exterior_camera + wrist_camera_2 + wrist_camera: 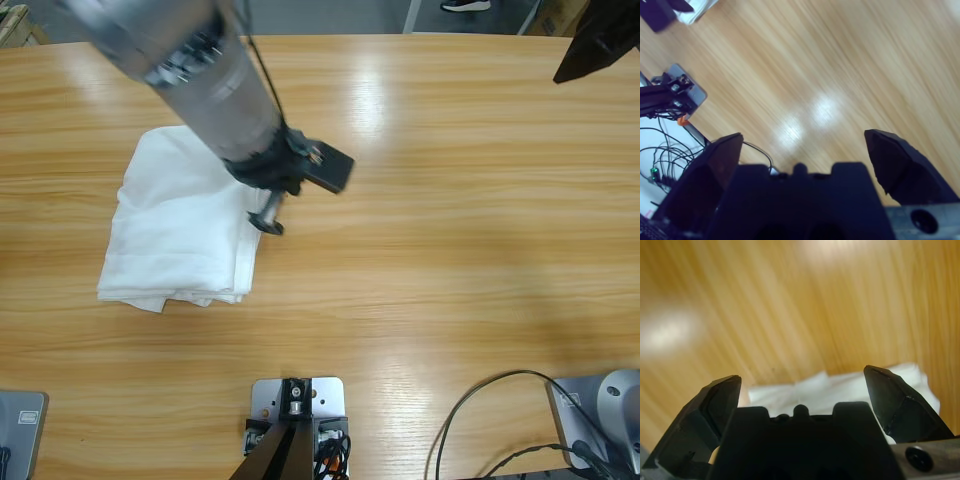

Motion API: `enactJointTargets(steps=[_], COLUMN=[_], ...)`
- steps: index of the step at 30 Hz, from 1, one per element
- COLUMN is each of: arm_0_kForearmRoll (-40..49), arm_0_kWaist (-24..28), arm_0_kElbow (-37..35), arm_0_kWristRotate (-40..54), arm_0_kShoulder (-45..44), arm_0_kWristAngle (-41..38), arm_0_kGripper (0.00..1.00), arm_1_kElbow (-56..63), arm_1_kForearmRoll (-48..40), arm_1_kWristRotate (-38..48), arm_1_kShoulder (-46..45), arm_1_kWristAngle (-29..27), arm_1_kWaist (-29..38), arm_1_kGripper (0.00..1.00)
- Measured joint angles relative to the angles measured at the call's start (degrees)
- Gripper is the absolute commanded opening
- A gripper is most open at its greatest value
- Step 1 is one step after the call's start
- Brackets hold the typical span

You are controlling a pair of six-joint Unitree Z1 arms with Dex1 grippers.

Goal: Fold clothes

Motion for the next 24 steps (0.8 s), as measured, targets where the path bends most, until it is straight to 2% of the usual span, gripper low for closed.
enactJointTargets(steps=[5, 11, 15, 20, 24], arm_0_kForearmRoll=[0.0, -1.1, -3.7, -9.5, -11.5], arm_0_kWaist=[-1.3, 0.2, 4.2, 10.4, 15.0], arm_0_kElbow=[-0.8, 3.8, 7.9, 14.6, 19.6], arm_0_kWristRotate=[0.0, -0.1, -1.4, -7.6, -7.6], arm_0_kShoulder=[5.2, 8.2, 7.5, 4.3, 1.8], arm_0_kWristAngle=[-0.7, -1.0, -1.0, -0.9, -0.5], arm_0_kGripper=[0.964, 0.964, 0.964, 0.964, 0.964], arm_1_kElbow=[4.7, 7.2, 7.5, 7.7, 9.2], arm_1_kForearmRoll=[-3.2, -4.9, -5.2, -5.5, -6.6], arm_1_kWristRotate=[0.0, 0.0, 0.0, 0.0, 0.1], arm_1_kShoulder=[-1.5, -1.7, -1.7, -1.7, -1.7], arm_1_kWristAngle=[1.0, 1.4, 1.8, 2.5, 2.7], arm_1_kWaist=[-0.2, -0.7, -0.7, -0.7, -0.8], arm_1_kGripper=[1.000, 1.000, 1.000, 1.000, 1.000])
